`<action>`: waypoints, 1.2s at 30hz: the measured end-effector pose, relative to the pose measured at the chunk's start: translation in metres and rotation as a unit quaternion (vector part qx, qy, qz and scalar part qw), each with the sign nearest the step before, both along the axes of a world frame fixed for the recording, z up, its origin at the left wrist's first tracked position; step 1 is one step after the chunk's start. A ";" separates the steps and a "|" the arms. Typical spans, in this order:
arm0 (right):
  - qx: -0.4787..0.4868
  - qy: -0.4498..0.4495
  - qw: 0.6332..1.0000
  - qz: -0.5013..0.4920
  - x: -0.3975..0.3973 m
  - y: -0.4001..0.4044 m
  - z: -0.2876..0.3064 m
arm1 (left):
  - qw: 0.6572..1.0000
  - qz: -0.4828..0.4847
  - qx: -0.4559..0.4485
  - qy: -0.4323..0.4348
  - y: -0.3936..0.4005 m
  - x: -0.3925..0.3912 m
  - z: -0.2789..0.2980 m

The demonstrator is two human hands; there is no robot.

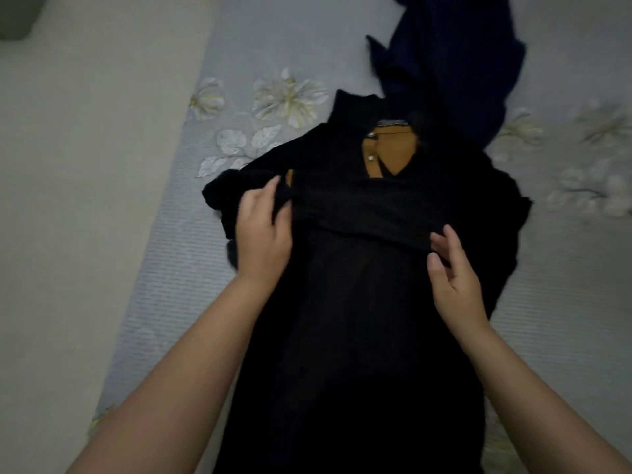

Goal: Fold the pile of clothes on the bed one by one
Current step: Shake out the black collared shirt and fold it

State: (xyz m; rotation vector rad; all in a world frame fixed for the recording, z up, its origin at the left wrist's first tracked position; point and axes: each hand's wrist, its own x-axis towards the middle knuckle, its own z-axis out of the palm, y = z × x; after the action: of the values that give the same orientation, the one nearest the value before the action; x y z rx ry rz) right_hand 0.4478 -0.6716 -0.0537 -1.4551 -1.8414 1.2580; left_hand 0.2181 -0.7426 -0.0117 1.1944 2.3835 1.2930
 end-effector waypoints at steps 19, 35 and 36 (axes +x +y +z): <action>0.030 -0.279 0.956 0.082 0.011 0.022 -0.030 | 0.871 -0.156 -0.435 0.168 0.023 0.030 -0.072; -0.037 -0.177 0.953 -0.242 0.099 0.134 -0.005 | 0.926 -0.153 -0.269 0.218 0.080 -0.002 -0.062; -0.010 -0.218 0.959 -0.179 0.095 0.136 -0.009 | 0.925 -0.153 -0.272 0.215 0.091 -0.004 -0.064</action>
State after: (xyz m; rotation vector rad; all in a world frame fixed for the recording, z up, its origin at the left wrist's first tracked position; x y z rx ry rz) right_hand 0.5424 -0.5356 -0.0629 -2.0943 -1.7062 0.8246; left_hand 0.2140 -0.6517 -0.0759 1.6803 2.4358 0.2514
